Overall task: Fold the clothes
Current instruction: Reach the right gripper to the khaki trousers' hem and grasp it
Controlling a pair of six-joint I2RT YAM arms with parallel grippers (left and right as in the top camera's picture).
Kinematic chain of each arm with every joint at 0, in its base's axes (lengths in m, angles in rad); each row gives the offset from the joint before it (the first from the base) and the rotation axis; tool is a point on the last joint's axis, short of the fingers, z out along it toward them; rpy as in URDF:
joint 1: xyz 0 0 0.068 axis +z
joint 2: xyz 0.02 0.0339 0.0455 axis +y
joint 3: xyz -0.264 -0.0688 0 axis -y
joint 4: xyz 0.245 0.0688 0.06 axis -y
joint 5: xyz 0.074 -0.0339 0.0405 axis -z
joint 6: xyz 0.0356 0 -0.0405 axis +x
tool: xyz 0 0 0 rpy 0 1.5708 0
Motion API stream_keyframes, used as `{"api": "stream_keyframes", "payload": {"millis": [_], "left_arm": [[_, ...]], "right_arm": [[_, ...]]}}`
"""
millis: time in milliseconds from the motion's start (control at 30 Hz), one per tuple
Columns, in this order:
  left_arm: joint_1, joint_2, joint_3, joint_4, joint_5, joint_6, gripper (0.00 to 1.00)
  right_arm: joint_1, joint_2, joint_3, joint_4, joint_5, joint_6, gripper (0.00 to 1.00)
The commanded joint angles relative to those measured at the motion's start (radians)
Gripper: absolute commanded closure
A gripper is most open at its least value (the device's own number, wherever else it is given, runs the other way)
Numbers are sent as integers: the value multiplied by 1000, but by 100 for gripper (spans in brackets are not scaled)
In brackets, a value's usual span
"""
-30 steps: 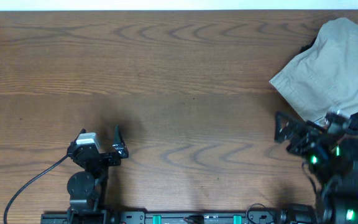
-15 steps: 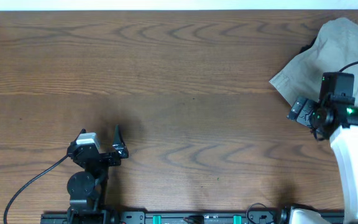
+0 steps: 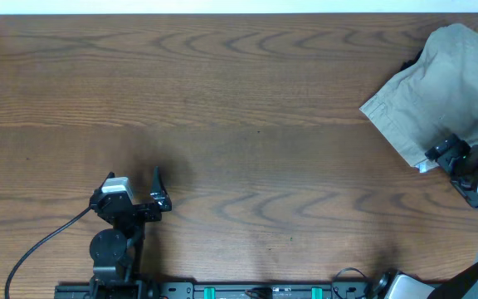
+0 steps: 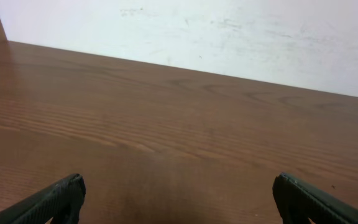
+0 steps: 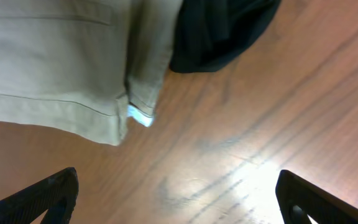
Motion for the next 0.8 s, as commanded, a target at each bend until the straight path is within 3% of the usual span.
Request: {"api": "stream_keyframes", "payload": {"millis": [0, 767], "left_arm": [[6, -7, -29, -11, -4, 10, 2], [6, -7, -29, -11, -5, 10, 2]], "right_arm": [[-7, 2, 13, 14, -70, 23, 1], [-16, 85, -189, 376, -71, 15, 2]]}}
